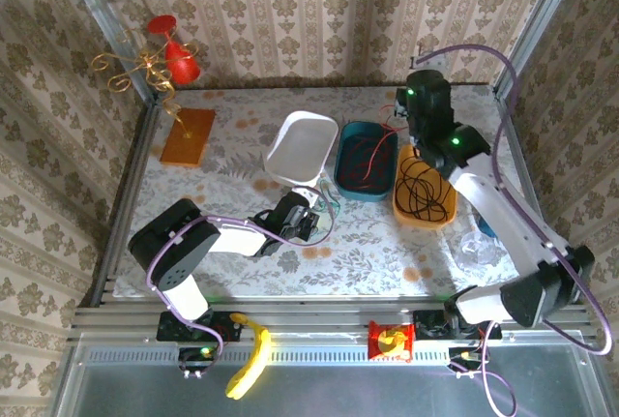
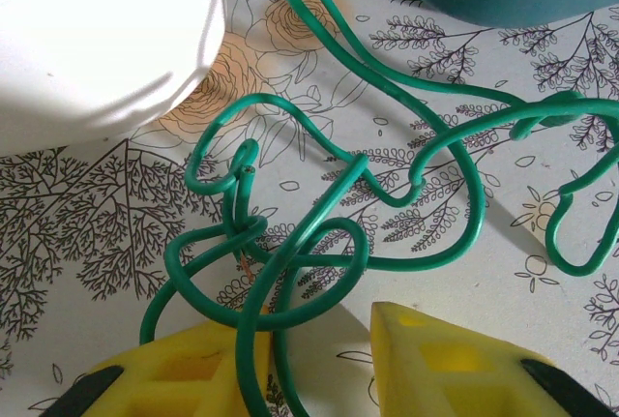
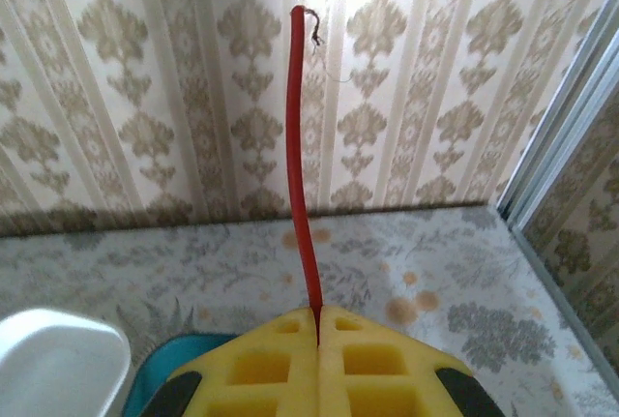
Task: Untangle the cables
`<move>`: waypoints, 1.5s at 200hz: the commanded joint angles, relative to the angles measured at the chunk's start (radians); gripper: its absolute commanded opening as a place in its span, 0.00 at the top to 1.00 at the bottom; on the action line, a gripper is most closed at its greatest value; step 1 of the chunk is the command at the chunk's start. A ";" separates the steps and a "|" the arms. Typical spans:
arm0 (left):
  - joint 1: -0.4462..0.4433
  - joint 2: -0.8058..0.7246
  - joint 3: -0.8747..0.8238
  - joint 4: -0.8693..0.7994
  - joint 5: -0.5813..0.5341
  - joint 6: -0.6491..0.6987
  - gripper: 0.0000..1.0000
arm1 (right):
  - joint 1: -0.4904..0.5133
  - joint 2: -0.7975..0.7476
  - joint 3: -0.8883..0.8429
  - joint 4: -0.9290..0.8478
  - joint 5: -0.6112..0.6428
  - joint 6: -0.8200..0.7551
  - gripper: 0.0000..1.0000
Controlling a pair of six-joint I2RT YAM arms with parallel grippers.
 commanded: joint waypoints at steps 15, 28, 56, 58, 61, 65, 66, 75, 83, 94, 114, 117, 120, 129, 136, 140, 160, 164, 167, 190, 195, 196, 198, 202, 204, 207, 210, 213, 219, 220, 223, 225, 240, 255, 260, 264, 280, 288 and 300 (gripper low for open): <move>-0.008 -0.016 -0.015 -0.040 -0.015 -0.020 0.66 | -0.011 0.148 -0.015 -0.042 -0.098 0.080 0.99; -0.008 -0.016 -0.015 -0.041 -0.014 -0.020 0.66 | -0.011 0.203 -0.019 -0.071 -0.169 0.118 0.99; -0.012 -0.019 -0.014 -0.047 -0.014 -0.015 0.66 | -0.011 0.300 -0.056 -0.083 -0.281 0.188 0.99; -0.012 -0.019 -0.014 -0.047 -0.014 -0.014 0.66 | -0.011 0.305 -0.057 -0.087 -0.286 0.194 0.99; -0.013 -0.020 -0.014 -0.047 -0.014 -0.013 0.66 | -0.012 0.314 -0.059 -0.092 -0.288 0.199 0.99; -0.013 -0.021 -0.014 -0.047 -0.015 -0.013 0.66 | -0.012 0.328 -0.060 -0.099 -0.291 0.208 0.99; -0.013 -0.022 -0.014 -0.048 -0.015 -0.013 0.66 | -0.012 0.331 -0.059 -0.101 -0.292 0.210 0.99; -0.013 -0.026 -0.015 -0.049 -0.015 -0.013 0.66 | -0.013 0.358 -0.060 -0.116 -0.299 0.223 0.99; -0.012 -0.031 -0.015 -0.048 -0.013 -0.011 0.66 | -0.013 0.378 -0.056 -0.128 -0.299 0.233 0.99; -0.014 -0.038 -0.016 -0.049 -0.009 -0.008 0.65 | -0.015 0.407 -0.050 -0.148 -0.306 0.244 0.95; -0.015 -0.052 -0.015 -0.049 0.001 0.000 0.65 | -0.020 0.433 -0.033 -0.186 -0.324 0.258 0.70; -0.014 -0.054 -0.015 -0.048 0.002 0.002 0.65 | -0.020 0.433 -0.034 -0.188 -0.327 0.258 0.67; -0.014 -0.058 -0.015 -0.049 0.002 0.003 0.65 | -0.020 0.429 -0.037 -0.189 -0.327 0.259 0.65; -0.015 -0.067 -0.015 -0.050 0.004 0.007 0.65 | -0.020 0.412 -0.048 -0.189 -0.330 0.260 0.60; -0.014 -0.076 -0.015 -0.050 0.005 0.010 0.64 | -0.020 0.395 -0.059 -0.189 -0.331 0.263 0.58; -0.015 -0.081 -0.015 -0.051 0.006 0.013 0.64 | -0.020 0.383 -0.065 -0.189 -0.329 0.264 0.58; -0.015 -0.119 -0.017 -0.053 0.010 0.023 0.64 | -0.020 0.308 -0.112 -0.190 -0.320 0.270 0.56; -0.013 -0.129 -0.018 -0.055 0.010 0.025 0.64 | -0.019 0.291 -0.124 -0.190 -0.319 0.269 0.56; -0.014 -0.137 -0.020 -0.054 0.010 0.027 0.64 | -0.019 0.279 -0.134 -0.190 -0.319 0.271 0.56; -0.013 -0.195 -0.020 -0.076 0.008 0.042 0.64 | -0.017 0.179 -0.200 -0.193 -0.318 0.277 0.55; -0.013 -0.206 -0.019 -0.084 0.010 0.047 0.64 | -0.017 0.158 -0.214 -0.193 -0.316 0.278 0.55; -0.013 -0.209 -0.019 -0.085 0.010 0.048 0.64 | -0.017 0.153 -0.217 -0.193 -0.314 0.279 0.55; -0.013 -0.213 -0.018 -0.087 0.010 0.050 0.64 | -0.017 0.144 -0.221 -0.193 -0.313 0.280 0.55; -0.013 -0.220 -0.018 -0.093 0.012 0.054 0.64 | -0.017 0.130 -0.233 -0.193 -0.310 0.281 0.55; -0.012 -0.225 -0.018 -0.096 0.013 0.056 0.64 | -0.017 0.120 -0.238 -0.193 -0.311 0.281 0.55; -0.013 -0.230 -0.018 -0.100 0.013 0.057 0.64 | -0.018 0.106 -0.246 -0.193 -0.308 0.283 0.55; -0.013 -0.235 -0.018 -0.103 0.015 0.059 0.63 | -0.017 0.093 -0.253 -0.193 -0.307 0.284 0.55; -0.013 -0.240 -0.018 -0.107 0.016 0.060 0.63 | -0.017 0.082 -0.259 -0.193 -0.308 0.285 0.55; -0.013 -0.249 -0.019 -0.114 0.018 0.065 0.63 | -0.017 0.059 -0.271 -0.193 -0.306 0.288 0.55; -0.013 -0.250 -0.020 -0.115 0.018 0.065 0.63 | -0.016 0.055 -0.272 -0.193 -0.308 0.288 0.55; -0.013 -0.255 -0.021 -0.117 0.018 0.066 0.63 | -0.015 0.044 -0.280 -0.193 -0.310 0.289 0.55; -0.012 -0.258 -0.021 -0.117 0.018 0.067 0.63 | -0.014 0.037 -0.286 -0.193 -0.312 0.288 0.55; -0.012 -0.271 -0.029 -0.122 0.006 0.067 0.63 | -0.010 0.001 -0.318 -0.168 -0.350 0.289 0.55; -0.007 -0.279 -0.039 -0.117 -0.003 0.056 0.63 | 0.004 0.006 -0.317 -0.151 -0.413 0.282 0.54; -0.004 -0.282 -0.044 -0.113 -0.006 0.050 0.63 | 0.013 0.016 -0.308 -0.152 -0.430 0.277 0.54; -0.001 -0.283 -0.048 -0.110 -0.008 0.044 0.63 | 0.021 0.027 -0.297 -0.154 -0.442 0.272 0.54; 0.009 -0.286 -0.059 -0.100 -0.034 0.011 0.63 | 0.063 0.094 -0.235 -0.166 -0.463 0.258 0.54; 0.014 -0.287 -0.066 -0.095 -0.045 -0.004 0.63 | 0.085 0.133 -0.195 -0.169 -0.469 0.249 0.54; 0.022 -0.289 -0.079 -0.084 -0.068 -0.031 0.63 | 0.109 0.200 -0.123 -0.178 -0.462 0.243 0.54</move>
